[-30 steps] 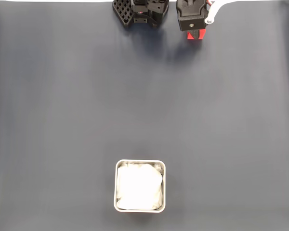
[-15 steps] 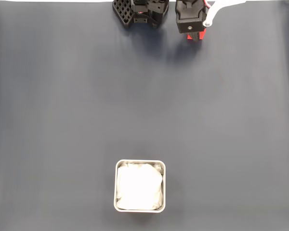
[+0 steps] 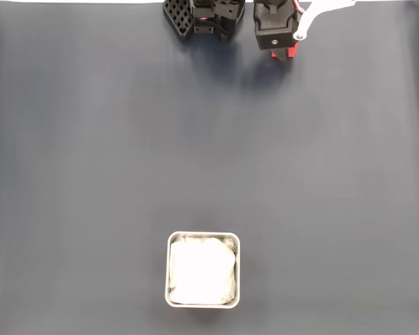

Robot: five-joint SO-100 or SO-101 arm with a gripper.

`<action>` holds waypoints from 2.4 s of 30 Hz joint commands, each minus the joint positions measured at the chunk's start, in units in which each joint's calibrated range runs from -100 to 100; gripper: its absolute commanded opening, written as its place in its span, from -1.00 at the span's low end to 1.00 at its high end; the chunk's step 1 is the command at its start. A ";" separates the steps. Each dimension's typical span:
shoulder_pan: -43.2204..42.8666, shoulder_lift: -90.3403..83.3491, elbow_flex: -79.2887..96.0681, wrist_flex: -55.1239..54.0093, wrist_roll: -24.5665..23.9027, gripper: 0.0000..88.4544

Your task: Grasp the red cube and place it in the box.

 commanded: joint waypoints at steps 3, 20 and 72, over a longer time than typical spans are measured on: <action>-0.41 -0.74 -0.27 -0.94 0.78 -0.19; -0.06 -0.57 -1.00 -2.58 1.37 -0.70; 12.58 27.42 -35.49 -3.48 -4.05 -1.00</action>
